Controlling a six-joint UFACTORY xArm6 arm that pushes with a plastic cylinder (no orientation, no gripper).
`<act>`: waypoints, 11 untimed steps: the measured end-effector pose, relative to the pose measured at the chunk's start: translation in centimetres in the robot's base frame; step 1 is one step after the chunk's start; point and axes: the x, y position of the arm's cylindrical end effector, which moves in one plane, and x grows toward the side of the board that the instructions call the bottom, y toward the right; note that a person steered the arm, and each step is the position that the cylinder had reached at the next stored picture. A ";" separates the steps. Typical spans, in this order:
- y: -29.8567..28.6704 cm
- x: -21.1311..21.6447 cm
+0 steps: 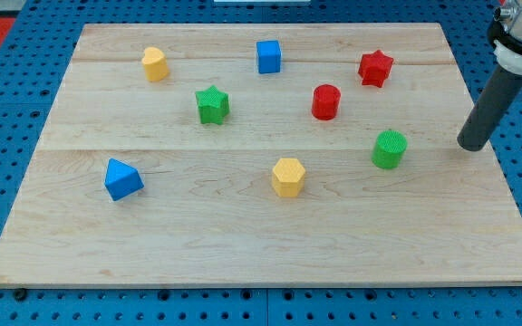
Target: Push blue triangle to the bottom left of the green star
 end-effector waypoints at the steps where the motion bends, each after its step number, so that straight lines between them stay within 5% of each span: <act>1: 0.0 1.2; 4: -7.5 4.4; 8: -40.1 8.5; 9: -44.5 7.4; 11: -41.3 2.3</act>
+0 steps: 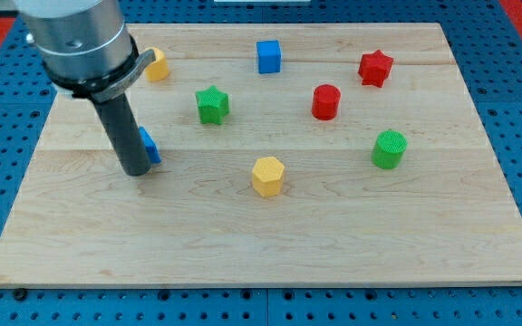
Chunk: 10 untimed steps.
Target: Push blue triangle to the bottom left of the green star
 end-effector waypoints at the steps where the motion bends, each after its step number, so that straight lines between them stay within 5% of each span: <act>1: -3.0 -1.4; 8: 5.5 -6.3; 10: 7.3 -11.2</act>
